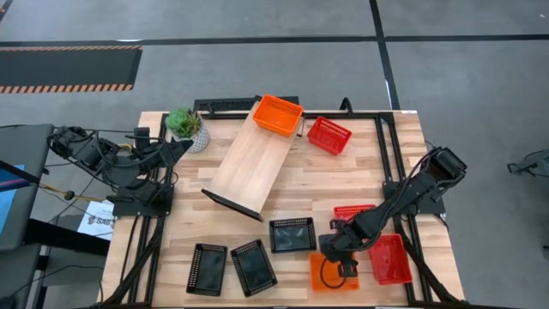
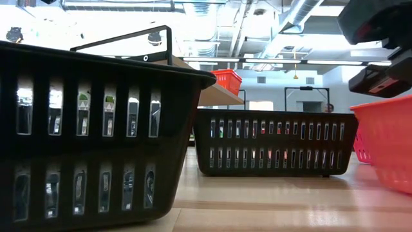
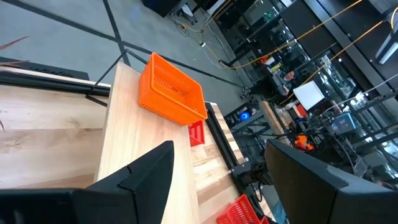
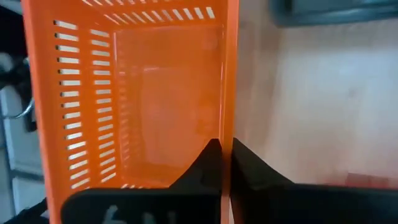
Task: Stack baskets on shelf by color
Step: Stack the orange bin on top of the stacked orange bins on the shelf
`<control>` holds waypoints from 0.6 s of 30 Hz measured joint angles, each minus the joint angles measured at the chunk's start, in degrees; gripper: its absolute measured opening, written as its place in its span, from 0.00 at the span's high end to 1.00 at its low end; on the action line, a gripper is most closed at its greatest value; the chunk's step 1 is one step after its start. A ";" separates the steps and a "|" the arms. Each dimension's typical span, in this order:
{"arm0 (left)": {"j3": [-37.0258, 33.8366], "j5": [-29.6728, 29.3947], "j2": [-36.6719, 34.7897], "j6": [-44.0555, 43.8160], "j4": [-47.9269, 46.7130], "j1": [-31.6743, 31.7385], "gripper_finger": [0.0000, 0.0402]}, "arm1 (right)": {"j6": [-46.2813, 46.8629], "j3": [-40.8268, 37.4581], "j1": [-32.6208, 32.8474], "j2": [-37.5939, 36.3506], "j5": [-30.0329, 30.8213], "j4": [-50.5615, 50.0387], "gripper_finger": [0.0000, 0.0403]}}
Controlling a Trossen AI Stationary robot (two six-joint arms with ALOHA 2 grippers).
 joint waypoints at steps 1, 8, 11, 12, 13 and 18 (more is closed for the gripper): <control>0.00 0.00 0.00 0.00 0.00 0.00 0.40 | -0.01 0.21 0.00 -0.18 -1.21 -0.08 0.95; 0.00 0.04 0.00 0.02 0.02 0.00 0.40 | -1.56 4.14 -0.15 -3.66 -9.31 -2.29 0.97; 0.00 0.19 -0.02 -0.01 0.02 -0.02 0.40 | -2.02 6.07 -1.48 -8.10 -10.20 -7.80 0.98; 0.00 0.45 -0.02 0.04 0.04 -0.02 0.40 | -2.43 6.92 -2.32 -9.78 -10.18 -9.83 0.98; 0.00 0.65 -0.03 0.08 0.02 -0.02 0.40 | -2.86 7.82 -3.40 -11.64 -10.17 -11.76 0.99; 0.00 0.61 -0.04 0.26 -0.02 0.00 0.40 | -4.85 13.90 -12.40 -21.08 -6.13 -21.68 0.97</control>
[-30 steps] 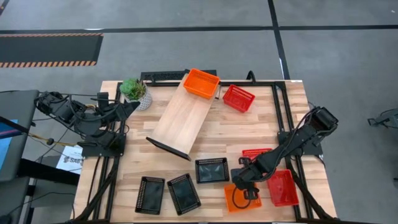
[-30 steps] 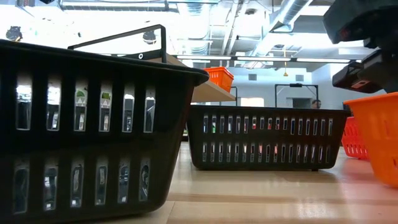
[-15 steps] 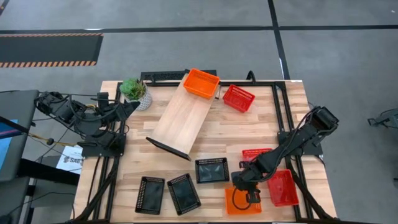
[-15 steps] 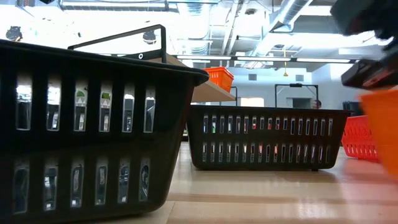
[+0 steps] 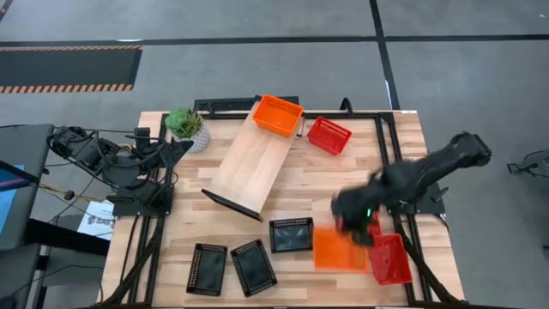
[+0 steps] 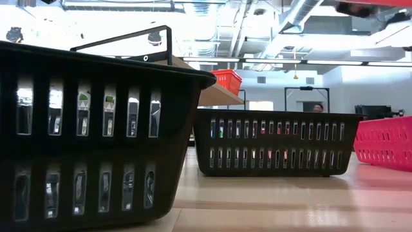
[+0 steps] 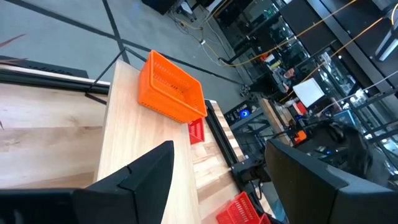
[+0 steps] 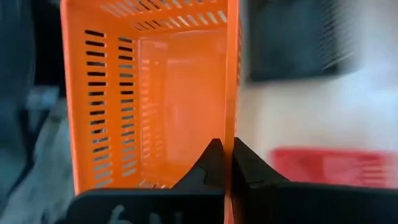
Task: Stack baskets on shelf by color
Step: Stack the orange bin on top of the stacked orange bins on the shelf
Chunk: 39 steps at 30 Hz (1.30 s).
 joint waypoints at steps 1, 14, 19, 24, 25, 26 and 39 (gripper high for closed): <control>0.00 0.00 -0.02 0.00 0.02 -0.01 0.40 | -0.87 1.50 -2.46 -1.49 1.45 -1.12 0.97; 0.00 -0.02 -0.02 -0.03 0.04 -0.02 0.40 | -24.78 28.89 -40.78 5.38 2.56 -11.90 0.97; 0.00 -0.02 0.00 -0.03 0.04 -0.02 0.40 | -31.49 41.16 -51.93 15.39 -3.13 -13.75 0.97; 0.00 -0.05 0.00 0.44 0.02 -0.02 0.40 | -34.98 51.52 -58.30 25.41 -6.51 -13.97 0.96; 0.00 -0.06 0.00 0.46 0.04 0.00 0.40 | -35.46 53.42 -58.96 27.23 -6.75 -13.89 0.97; 0.00 -0.07 0.00 0.46 0.02 -0.02 0.40 | -35.89 55.05 -59.47 28.98 -6.90 -13.85 0.97; 0.00 -0.07 0.02 0.61 0.02 0.00 0.40 | -39.30 64.66 -61.54 44.73 -8.02 -15.18 0.96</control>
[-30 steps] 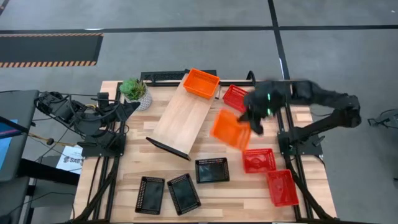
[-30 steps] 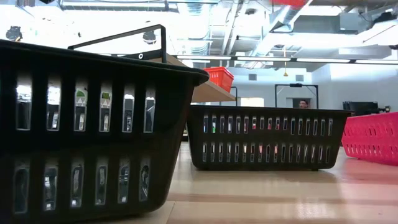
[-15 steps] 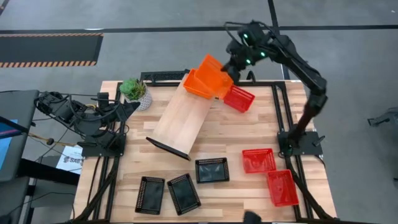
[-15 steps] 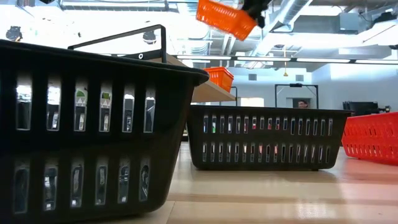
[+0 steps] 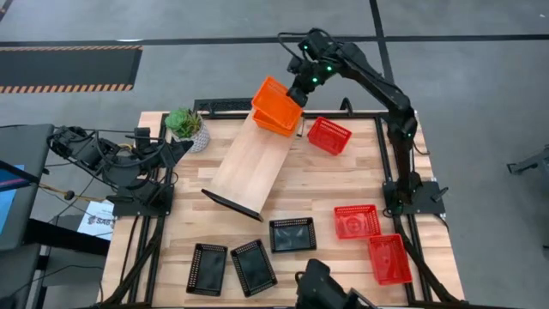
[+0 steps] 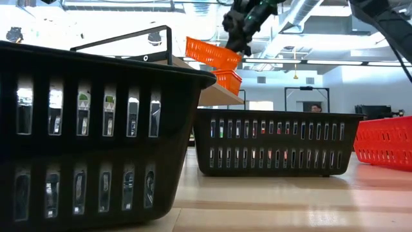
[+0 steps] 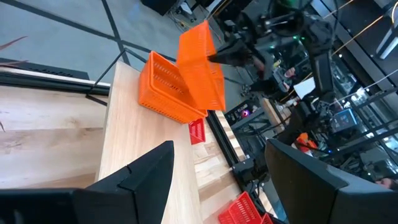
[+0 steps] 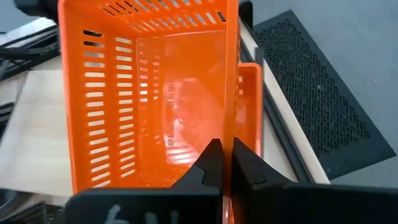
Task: Stack baskets on shelf by color
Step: Stack the orange bin on top of the stacked orange bins on the shelf
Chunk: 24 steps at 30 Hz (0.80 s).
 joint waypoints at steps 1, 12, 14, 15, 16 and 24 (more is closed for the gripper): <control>0.00 0.00 0.00 0.01 0.02 -0.02 0.40 | 0.00 0.00 -0.07 0.47 0.06 -0.12 0.96; 0.00 0.09 0.00 -0.02 0.00 -0.02 0.40 | -2.81 0.04 -1.34 1.73 0.31 -3.60 0.95; 0.00 0.09 0.00 0.01 0.00 -0.01 0.40 | -2.92 0.04 -1.36 1.73 0.31 -4.20 0.94; 0.00 0.09 0.00 0.10 0.00 -0.01 0.40 | -3.17 0.04 -1.45 1.73 0.28 -4.77 0.94; 0.00 0.09 0.00 0.28 0.00 -0.01 0.40 | -3.77 0.04 -1.46 1.73 0.29 -5.33 0.93; 0.00 0.11 0.00 0.46 0.00 -0.01 0.40 | -5.86 0.04 -1.38 1.73 0.57 -6.03 0.88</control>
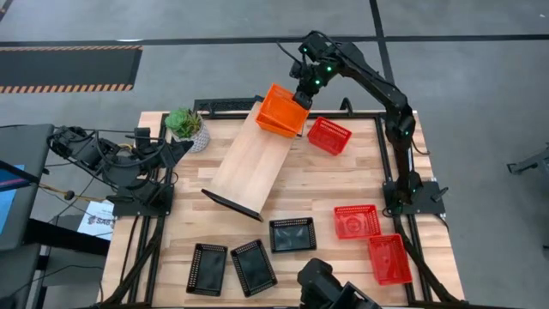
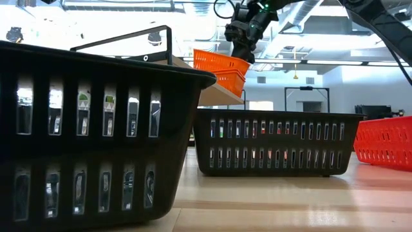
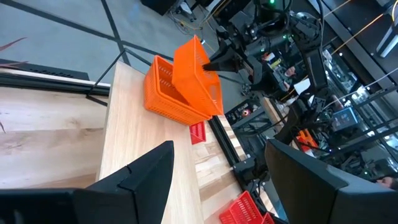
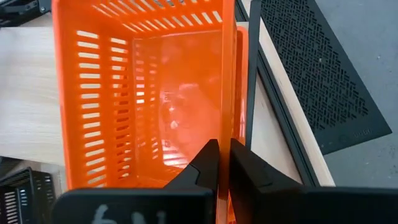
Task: Stack baskets on shelf by color
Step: Stack the orange bin on top of the stacked orange bins on the shelf, then put the top red bin on the shelf
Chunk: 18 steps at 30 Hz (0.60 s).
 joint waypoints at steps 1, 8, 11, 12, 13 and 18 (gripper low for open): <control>0.00 0.01 0.00 0.00 0.00 -0.01 0.40 | -0.08 0.00 0.02 0.00 0.00 0.00 0.88; 0.00 0.12 0.01 0.01 0.00 0.01 0.40 | -1.03 0.00 0.04 0.00 -0.01 0.05 0.80; 0.00 0.20 0.00 0.02 -0.02 -0.01 0.40 | -1.04 0.00 0.04 0.00 0.00 0.23 0.75; 0.00 0.19 0.00 0.02 -0.02 0.00 0.40 | -1.04 0.00 0.04 -0.01 0.00 0.28 0.74; 0.00 0.17 0.00 0.02 -0.01 0.01 0.40 | -1.04 0.00 0.04 -0.02 0.00 0.35 0.72; 0.00 0.17 0.00 0.02 -0.08 -0.01 0.40 | -0.66 0.00 0.04 -0.25 0.17 0.64 0.63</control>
